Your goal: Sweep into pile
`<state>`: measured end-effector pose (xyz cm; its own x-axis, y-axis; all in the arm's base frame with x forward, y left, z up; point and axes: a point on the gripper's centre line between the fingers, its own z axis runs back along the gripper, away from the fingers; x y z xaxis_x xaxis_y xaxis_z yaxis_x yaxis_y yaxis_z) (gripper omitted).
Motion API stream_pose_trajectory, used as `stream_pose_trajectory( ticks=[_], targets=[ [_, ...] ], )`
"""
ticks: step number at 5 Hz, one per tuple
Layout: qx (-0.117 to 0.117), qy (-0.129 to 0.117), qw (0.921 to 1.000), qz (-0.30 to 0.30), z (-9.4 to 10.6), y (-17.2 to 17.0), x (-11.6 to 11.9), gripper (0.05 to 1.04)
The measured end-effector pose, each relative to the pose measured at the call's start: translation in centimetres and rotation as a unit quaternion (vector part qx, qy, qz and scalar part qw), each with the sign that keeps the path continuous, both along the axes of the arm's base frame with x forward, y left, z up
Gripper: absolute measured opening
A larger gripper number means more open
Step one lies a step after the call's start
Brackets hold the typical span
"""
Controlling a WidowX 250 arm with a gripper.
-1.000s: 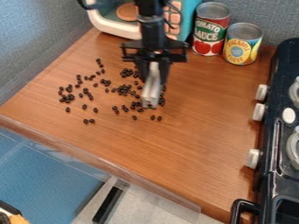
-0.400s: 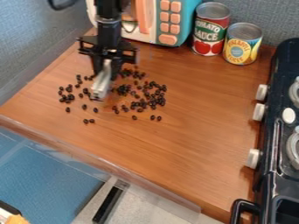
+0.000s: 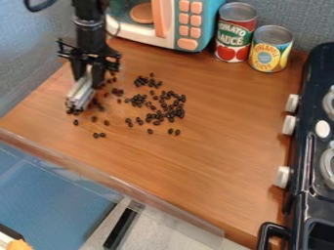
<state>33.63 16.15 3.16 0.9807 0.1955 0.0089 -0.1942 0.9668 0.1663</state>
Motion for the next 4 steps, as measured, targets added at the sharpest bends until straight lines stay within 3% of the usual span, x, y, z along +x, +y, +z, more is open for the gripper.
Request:
stream_pose_trajectory(
  ticks=[2,4],
  targets=[
    [0.005,-0.006,0.9999,-0.013,0.0,2.3,-2.0,0.372],
    [0.015,-0.022,0.9996,-0.009,0.0,2.9,-1.5,0.372]
  ],
)
